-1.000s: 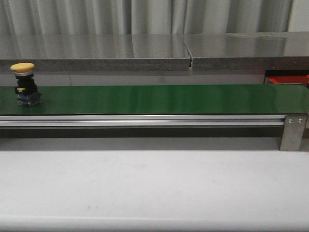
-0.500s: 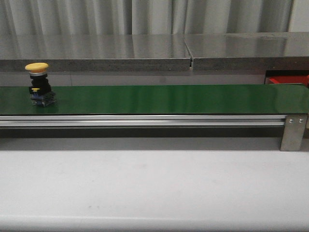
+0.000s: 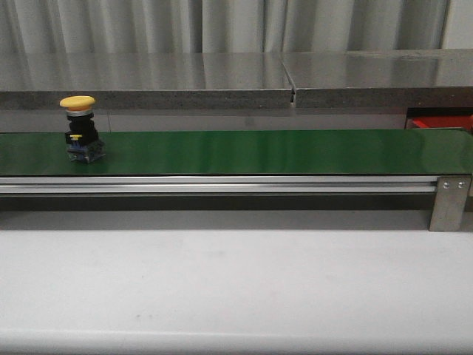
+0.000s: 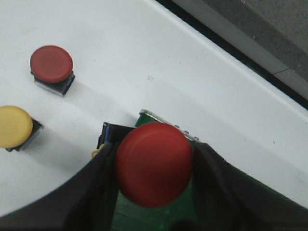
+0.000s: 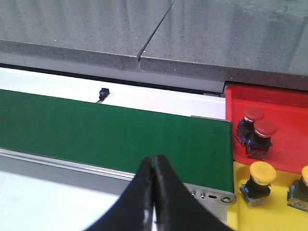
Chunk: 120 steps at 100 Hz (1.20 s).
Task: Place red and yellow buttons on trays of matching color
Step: 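Set the red button on the belt and open the left gripper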
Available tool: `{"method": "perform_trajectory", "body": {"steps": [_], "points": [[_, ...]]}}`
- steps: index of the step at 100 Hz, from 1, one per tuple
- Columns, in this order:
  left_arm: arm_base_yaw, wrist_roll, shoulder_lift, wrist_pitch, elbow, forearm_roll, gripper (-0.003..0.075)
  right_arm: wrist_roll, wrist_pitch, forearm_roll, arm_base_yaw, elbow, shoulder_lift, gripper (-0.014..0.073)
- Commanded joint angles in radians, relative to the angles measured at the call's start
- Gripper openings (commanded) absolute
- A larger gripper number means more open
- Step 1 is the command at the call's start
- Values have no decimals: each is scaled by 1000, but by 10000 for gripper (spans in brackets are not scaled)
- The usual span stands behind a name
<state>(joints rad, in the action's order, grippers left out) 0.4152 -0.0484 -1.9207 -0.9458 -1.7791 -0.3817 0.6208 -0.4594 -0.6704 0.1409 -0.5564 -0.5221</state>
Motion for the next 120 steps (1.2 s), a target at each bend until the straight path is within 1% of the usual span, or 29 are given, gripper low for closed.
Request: {"method": "perform_trajectory", "body": {"steps": [1,15,33,58,99,106,120], "points": [[-2,32,101,66,38,-45,186,12,57,-15,-2,-25,-2,-76],[-4,89,155,111,138,-108,186,12,57,-15,-2,-25,-2,-76],[-18,117,165,113,194,-113,186,12,57,-15,-2,-25,-2,-76],[-53,140,165,136,222,-109,186,12,57,-15,-2,-25,-2,-76],[-60,140,117,120,255,-101,193,12,57,-15,-2,-25,-2,-76],[-60,140,117,120,255,-101,221,12,57,-15,-2,-25,-2,-76],[-60,140,117,106,255,-101,358,12,57,-15,-2,-25,-2,-76]]}}
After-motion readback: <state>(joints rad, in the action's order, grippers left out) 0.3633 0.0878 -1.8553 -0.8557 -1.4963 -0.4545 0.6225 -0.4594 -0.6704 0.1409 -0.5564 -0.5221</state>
